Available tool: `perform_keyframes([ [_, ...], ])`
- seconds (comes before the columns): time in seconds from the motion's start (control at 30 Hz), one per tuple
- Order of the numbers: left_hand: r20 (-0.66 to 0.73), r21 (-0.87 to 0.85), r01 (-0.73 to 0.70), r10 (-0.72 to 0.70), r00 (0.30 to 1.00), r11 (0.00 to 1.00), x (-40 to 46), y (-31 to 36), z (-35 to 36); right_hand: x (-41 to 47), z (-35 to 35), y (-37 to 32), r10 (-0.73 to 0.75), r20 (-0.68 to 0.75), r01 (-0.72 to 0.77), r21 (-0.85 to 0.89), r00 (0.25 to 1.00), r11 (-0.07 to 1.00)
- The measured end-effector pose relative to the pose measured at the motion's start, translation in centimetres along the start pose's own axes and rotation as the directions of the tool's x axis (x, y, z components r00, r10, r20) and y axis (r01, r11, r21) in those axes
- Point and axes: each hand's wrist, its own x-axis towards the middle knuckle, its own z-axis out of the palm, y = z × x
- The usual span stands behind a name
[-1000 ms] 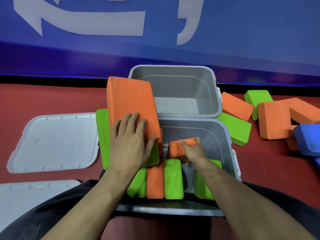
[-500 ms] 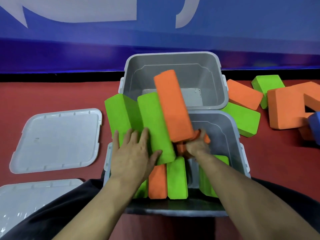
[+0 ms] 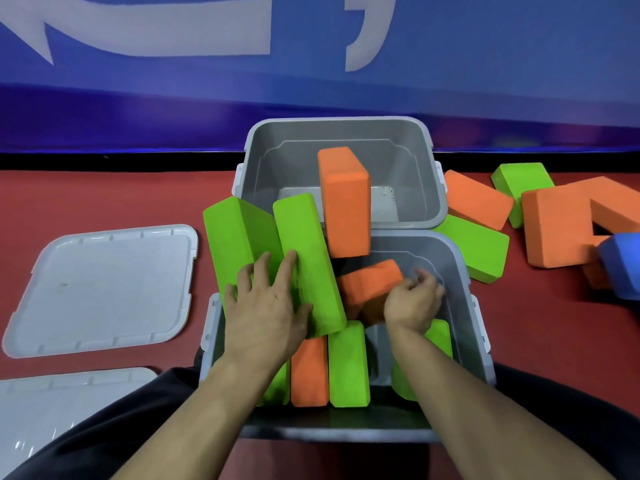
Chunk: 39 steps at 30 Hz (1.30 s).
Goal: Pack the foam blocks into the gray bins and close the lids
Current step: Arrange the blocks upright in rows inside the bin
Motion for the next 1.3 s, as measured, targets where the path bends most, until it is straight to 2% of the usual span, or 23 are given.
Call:
perform_keyframes([
  [0.03,0.007,-0.010,-0.009,0.009,1.000,1.000,0.1,0.0,-0.1,0.2,-0.6,-1.3,-0.036,-0.130,0.055,0.147,0.991,0.988],
  [0.07,0.014,-0.018,-0.019,0.019,1.000,1.000,0.2,0.0,0.0,0.4,-0.9,-3.0,-0.066,-0.184,0.116,0.276,0.981,0.954],
  [0.1,0.019,-0.026,-0.028,0.029,0.999,0.999,0.3,-0.1,0.1,0.4,-1.1,-5.0,-0.119,-0.165,0.174,0.378,0.979,0.909],
  [0.13,0.029,-0.041,-0.036,0.037,0.999,0.999,0.4,-0.2,0.2,0.2,-1.1,-7.2,-0.225,-0.084,0.238,0.441,0.971,0.865],
  [0.17,0.044,-0.066,-0.045,0.048,0.998,0.997,0.6,-0.3,0.3,0.0,-0.7,-9.0,-0.358,0.050,0.304,0.428,0.932,0.851],
  [0.2,0.065,-0.093,-0.054,0.060,0.996,0.994,0.8,-0.4,0.4,-0.2,-0.1,-10.5,-0.466,0.214,0.378,0.351,0.859,0.857],
  [0.23,0.081,-0.110,-0.062,0.071,0.994,0.992,1.0,-0.4,0.6,-0.5,0.5,-11.6,-0.506,0.364,0.441,0.250,0.782,0.862],
  [0.27,0.087,-0.119,-0.064,0.075,0.993,0.991,1.0,-0.5,0.7,-0.5,1.2,-12.3,-0.471,0.476,0.461,0.146,0.743,0.875],
  [0.33,0.077,-0.124,-0.064,0.074,0.994,0.990,1.0,-0.5,0.8,-0.6,2.5,-12.5,-0.287,0.585,0.356,-0.003,0.759,0.934],
  [0.4,0.070,-0.123,-0.060,0.069,0.995,0.991,0.9,-0.7,1.0,-0.7,3.9,-11.4,-0.166,0.600,0.254,-0.065,0.783,0.965],
  [0.47,0.070,-0.136,-0.061,0.071,0.995,0.989,1.1,-0.9,1.2,-0.5,5.0,-10.1,-0.116,0.556,0.170,-0.046,0.823,0.984],
  [0.6,0.042,-0.155,-0.032,0.039,0.998,0.987,1.1,-0.4,0.5,-0.1,5.2,-8.8,-0.127,0.526,0.163,-0.022,0.841,0.986],
  [0.7,-0.088,-0.152,0.015,-0.028,0.996,0.988,1.1,0.0,0.5,1.0,4.3,-9.3,-0.160,0.530,0.193,-0.006,0.832,0.981],
  [0.83,-0.282,-0.136,0.006,-0.045,0.958,0.991,3.7,-0.1,0.1,2.4,4.0,-10.7,-0.215,0.567,0.283,-0.032,0.795,0.959],
  [0.97,-0.375,-0.108,-0.093,0.046,0.926,0.990,9.6,0.9,-2.8,5.4,5.6,-12.4,-0.281,0.593,0.416,-0.101,0.755,0.904],
  [1.07,-0.326,-0.028,-0.123,0.107,0.939,0.992,14.5,0.9,-4.2,9.1,8.7,-13.5,-0.266,0.641,0.477,-0.179,0.720,0.860],
  [1.13,-0.188,-0.001,-0.115,0.113,0.976,0.993,17.5,0.4,-4.5,11.9,11.7,-13.7,-0.196,0.690,0.490,-0.256,0.696,0.833],
  [1.2,-0.043,-0.078,-0.090,0.087,0.995,0.993,19.4,-0.2,-4.1,14.6,15.1,-13.4,-0.107,0.750,0.496,-0.317,0.653,0.808],
  [1.23,-0.011,-0.112,-0.076,0.075,0.997,0.991,19.9,-0.5,-3.7,15.8,16.7,-13.2,-0.060,0.780,0.496,-0.335,0.623,0.801],
  [1.3,-0.043,-0.080,-0.084,0.081,0.996,0.993,20.1,-1.1,-2.6,17.8,19.8,-12.8,0.038,0.829,0.507,-0.376,0.558,0.775],
])
